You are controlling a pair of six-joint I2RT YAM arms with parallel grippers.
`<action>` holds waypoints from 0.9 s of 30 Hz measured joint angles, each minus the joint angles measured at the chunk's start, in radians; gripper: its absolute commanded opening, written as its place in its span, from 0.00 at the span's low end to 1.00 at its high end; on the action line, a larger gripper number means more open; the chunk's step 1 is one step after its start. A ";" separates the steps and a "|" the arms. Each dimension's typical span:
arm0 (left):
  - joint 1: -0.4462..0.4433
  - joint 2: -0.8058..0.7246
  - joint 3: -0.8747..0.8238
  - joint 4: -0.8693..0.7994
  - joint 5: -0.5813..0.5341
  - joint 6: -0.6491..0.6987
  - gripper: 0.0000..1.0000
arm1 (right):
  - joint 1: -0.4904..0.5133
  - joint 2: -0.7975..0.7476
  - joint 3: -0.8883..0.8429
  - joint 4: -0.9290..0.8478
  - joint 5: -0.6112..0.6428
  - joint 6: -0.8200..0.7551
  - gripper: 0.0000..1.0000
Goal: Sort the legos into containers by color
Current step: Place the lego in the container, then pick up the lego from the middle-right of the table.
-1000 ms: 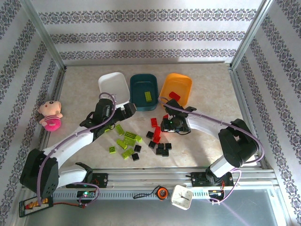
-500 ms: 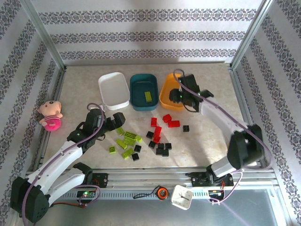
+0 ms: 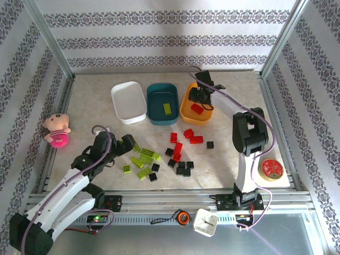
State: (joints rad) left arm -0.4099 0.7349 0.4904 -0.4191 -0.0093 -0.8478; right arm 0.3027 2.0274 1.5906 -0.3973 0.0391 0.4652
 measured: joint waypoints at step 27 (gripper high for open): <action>0.013 0.103 -0.002 0.119 0.018 0.020 1.00 | 0.028 -0.734 -0.814 -0.043 -0.047 0.060 0.68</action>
State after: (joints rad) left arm -0.3969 0.8383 0.4881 -0.3000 0.0082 -0.8280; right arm 0.3305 1.2934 0.7761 -0.4404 -0.0078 0.5255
